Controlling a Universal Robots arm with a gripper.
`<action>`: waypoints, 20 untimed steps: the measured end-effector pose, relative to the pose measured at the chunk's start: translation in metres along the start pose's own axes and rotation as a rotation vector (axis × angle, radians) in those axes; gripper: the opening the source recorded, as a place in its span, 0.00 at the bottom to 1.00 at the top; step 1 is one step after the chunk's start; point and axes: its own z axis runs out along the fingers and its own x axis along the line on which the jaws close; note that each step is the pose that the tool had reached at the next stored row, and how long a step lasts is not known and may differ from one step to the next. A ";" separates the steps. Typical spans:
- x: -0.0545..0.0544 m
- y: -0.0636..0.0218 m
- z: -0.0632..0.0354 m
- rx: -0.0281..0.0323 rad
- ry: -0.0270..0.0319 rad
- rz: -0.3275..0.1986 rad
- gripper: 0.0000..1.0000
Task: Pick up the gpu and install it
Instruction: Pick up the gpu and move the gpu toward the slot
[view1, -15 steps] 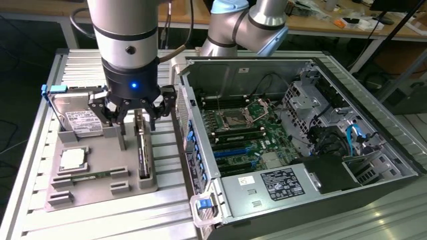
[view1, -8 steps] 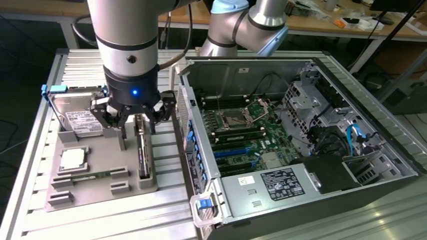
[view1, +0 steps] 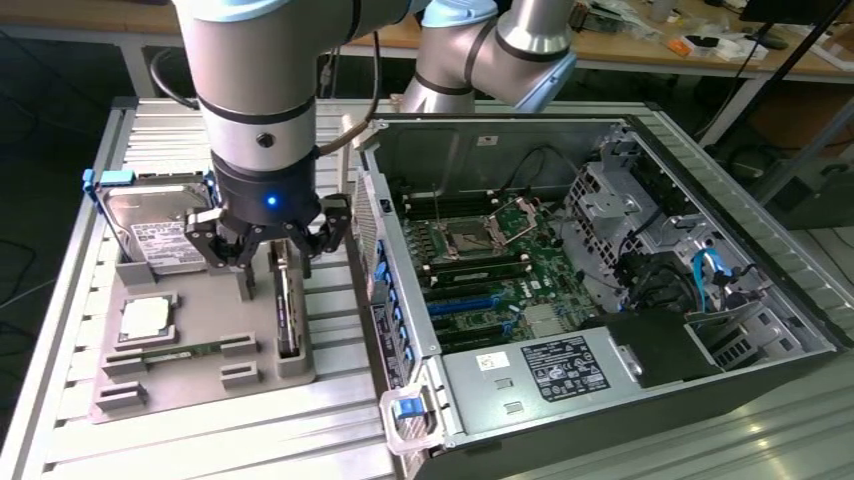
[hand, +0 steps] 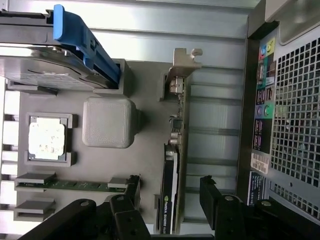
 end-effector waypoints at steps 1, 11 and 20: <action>0.000 -0.0001 0.0018 0.0000 -0.0001 0.000 0.60; 0.000 -0.0009 0.0202 -0.0001 -0.0015 0.032 0.60; 0.000 -0.0009 0.0225 -0.0004 -0.0023 0.042 0.60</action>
